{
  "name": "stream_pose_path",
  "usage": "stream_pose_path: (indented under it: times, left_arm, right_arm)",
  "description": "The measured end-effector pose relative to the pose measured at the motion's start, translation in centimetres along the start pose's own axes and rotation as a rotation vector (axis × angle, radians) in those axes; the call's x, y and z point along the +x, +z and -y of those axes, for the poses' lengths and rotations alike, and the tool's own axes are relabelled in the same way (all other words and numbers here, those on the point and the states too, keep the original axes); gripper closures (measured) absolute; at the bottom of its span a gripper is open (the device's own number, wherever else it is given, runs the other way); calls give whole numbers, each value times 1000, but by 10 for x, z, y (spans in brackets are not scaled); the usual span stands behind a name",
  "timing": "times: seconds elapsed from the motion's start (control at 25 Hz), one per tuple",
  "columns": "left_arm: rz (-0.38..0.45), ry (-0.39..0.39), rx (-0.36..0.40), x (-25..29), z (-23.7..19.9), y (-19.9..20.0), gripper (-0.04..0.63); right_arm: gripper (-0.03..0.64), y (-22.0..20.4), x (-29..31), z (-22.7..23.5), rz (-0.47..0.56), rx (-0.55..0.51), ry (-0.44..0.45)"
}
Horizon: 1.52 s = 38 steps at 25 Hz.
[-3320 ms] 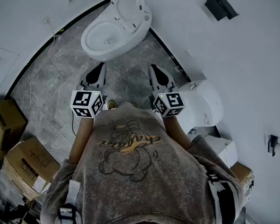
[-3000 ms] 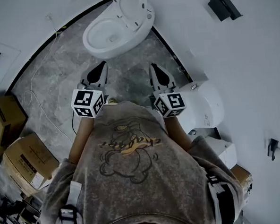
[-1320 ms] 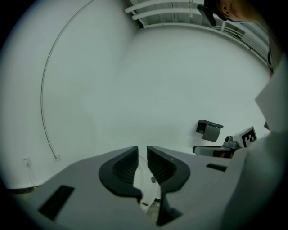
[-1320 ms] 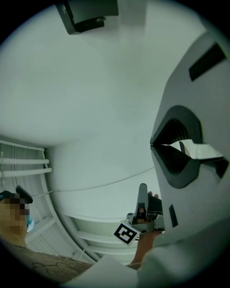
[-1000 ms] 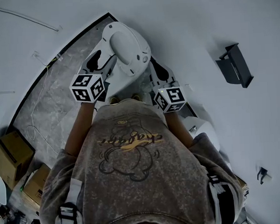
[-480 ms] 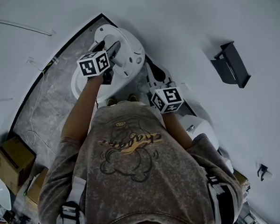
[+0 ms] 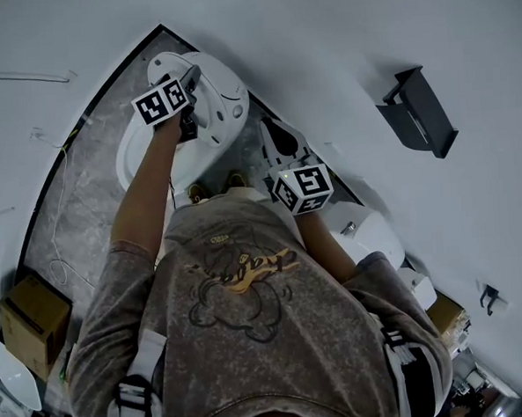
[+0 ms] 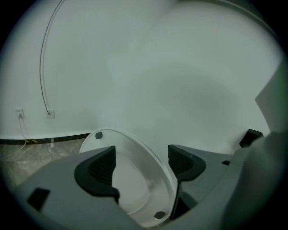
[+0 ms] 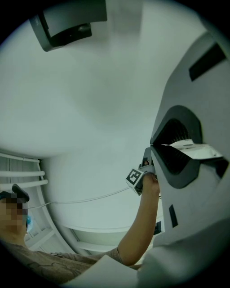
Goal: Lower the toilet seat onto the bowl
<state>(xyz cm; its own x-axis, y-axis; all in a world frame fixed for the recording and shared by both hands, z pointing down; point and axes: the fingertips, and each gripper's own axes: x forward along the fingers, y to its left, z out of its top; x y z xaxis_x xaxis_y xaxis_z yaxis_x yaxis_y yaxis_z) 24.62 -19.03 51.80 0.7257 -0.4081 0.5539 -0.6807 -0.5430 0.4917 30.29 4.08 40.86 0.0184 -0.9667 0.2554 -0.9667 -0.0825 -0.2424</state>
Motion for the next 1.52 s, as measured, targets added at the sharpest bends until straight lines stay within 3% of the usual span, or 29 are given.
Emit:
stream_pose_path:
  times: [0.28,0.6,1.16,1.52]
  left_arm:
    - [-33,41,-27,18,-11,-10,236]
    - [-48,36,-27,17,-13,-14,230]
    - [2,33,-93,-46,-48,-22,226]
    - [50,23,-252,-98,-78,-38,342]
  right_arm:
    - [591,-6,3,14,-18,18,-22]
    - [591,-5,14,19,-24,21,-8]
    - [591,-9,43,-12,-49,-7,95]
    - [591,-15,58,-50,-76,-38,194]
